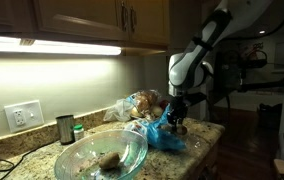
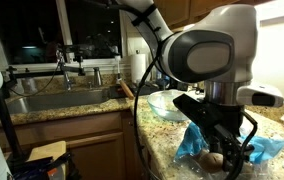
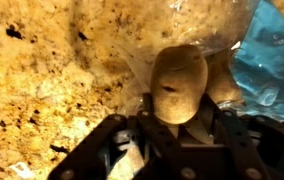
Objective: Remove three potatoes from the plastic bag and place them in the glass bowl on the left
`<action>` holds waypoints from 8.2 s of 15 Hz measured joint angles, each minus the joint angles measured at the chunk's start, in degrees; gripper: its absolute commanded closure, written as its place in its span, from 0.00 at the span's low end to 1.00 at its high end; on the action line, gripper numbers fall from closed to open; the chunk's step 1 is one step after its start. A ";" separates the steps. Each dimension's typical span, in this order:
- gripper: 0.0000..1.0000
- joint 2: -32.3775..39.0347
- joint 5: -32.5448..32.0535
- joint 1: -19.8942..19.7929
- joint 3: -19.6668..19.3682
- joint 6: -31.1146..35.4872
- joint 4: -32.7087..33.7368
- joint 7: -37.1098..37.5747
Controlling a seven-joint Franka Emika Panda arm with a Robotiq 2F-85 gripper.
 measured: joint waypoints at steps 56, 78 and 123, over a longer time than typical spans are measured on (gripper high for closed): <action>0.00 -0.70 7.28 -4.14 0.46 -1.53 -4.62 -11.46; 0.00 -1.01 7.39 -3.21 1.74 -2.73 -4.08 -15.62; 0.75 -2.38 8.46 -3.03 3.14 -5.78 0.42 -16.55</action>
